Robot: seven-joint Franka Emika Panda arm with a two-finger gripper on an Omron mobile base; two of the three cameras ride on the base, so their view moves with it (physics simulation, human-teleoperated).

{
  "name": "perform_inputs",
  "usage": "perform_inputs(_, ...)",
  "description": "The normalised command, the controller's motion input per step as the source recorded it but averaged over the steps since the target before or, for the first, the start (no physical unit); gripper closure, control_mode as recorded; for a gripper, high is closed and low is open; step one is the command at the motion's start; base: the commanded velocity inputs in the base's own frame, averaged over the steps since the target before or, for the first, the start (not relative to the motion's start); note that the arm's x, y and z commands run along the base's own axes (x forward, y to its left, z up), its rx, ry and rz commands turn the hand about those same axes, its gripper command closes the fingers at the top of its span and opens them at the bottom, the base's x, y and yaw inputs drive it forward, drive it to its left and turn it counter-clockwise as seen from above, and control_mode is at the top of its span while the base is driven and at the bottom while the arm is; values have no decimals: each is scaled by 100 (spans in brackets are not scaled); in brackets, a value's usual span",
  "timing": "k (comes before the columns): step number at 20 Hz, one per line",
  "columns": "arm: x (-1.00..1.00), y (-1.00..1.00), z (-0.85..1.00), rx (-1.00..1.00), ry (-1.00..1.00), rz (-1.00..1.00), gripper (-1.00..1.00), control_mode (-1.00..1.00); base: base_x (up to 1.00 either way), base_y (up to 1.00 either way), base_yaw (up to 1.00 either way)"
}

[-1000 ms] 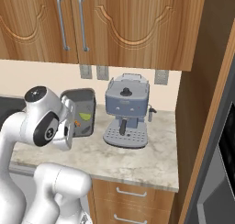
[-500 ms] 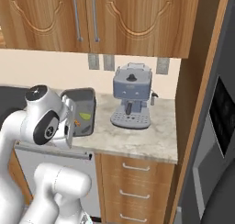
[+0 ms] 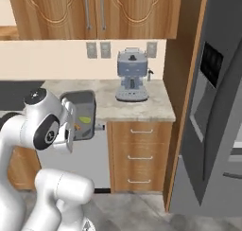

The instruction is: Place the tupperware on the top shelf of the fridge. Make space for the tupperware among the existing items by rearranging them on the shelves if needed. Close the fridge door when finished.

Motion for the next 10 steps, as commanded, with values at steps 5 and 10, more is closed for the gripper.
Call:
perform_inputs(5, 0, 0, 0, 0, 0, 0, 100, 100, -60, 46, -81)
perform_inputs(10, 0, 0, 0, 0, 0, 0, 100, 100, -31, 26, -83)
